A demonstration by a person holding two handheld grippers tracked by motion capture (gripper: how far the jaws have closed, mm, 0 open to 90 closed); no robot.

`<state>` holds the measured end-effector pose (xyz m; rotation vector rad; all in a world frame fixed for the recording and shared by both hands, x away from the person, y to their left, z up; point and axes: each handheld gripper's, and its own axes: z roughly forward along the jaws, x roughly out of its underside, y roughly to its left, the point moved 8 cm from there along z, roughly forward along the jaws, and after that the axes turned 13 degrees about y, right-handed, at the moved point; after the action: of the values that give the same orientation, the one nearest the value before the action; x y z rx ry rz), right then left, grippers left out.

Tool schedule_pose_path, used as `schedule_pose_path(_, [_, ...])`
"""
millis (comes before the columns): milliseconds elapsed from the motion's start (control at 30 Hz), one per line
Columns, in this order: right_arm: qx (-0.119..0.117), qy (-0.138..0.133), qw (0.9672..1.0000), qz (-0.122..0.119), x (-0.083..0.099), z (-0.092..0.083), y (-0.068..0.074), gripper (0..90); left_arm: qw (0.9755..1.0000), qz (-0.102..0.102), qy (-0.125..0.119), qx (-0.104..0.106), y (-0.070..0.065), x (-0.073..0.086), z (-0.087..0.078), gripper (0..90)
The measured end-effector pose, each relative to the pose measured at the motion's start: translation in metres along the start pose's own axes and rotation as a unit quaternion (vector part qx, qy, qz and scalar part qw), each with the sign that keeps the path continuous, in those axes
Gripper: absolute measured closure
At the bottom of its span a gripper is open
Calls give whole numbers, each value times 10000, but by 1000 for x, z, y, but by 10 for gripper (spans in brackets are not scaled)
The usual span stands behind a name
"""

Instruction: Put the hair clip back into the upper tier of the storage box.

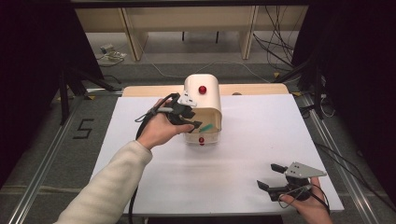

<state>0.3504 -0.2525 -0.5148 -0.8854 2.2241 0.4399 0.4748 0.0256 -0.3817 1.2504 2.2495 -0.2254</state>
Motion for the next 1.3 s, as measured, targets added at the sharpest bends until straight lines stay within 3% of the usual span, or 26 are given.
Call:
schedule_pose_path(633, [-17, -4, 10000, 6, 0, 1, 0, 164, 9993, -308, -217, 9, 4, 17, -23, 456])
schedule_pose_path(1300, [-17, -11, 10000, 2, 0, 1, 0, 165, 9975, -583, -399, -64, 13, 40, -38, 422])
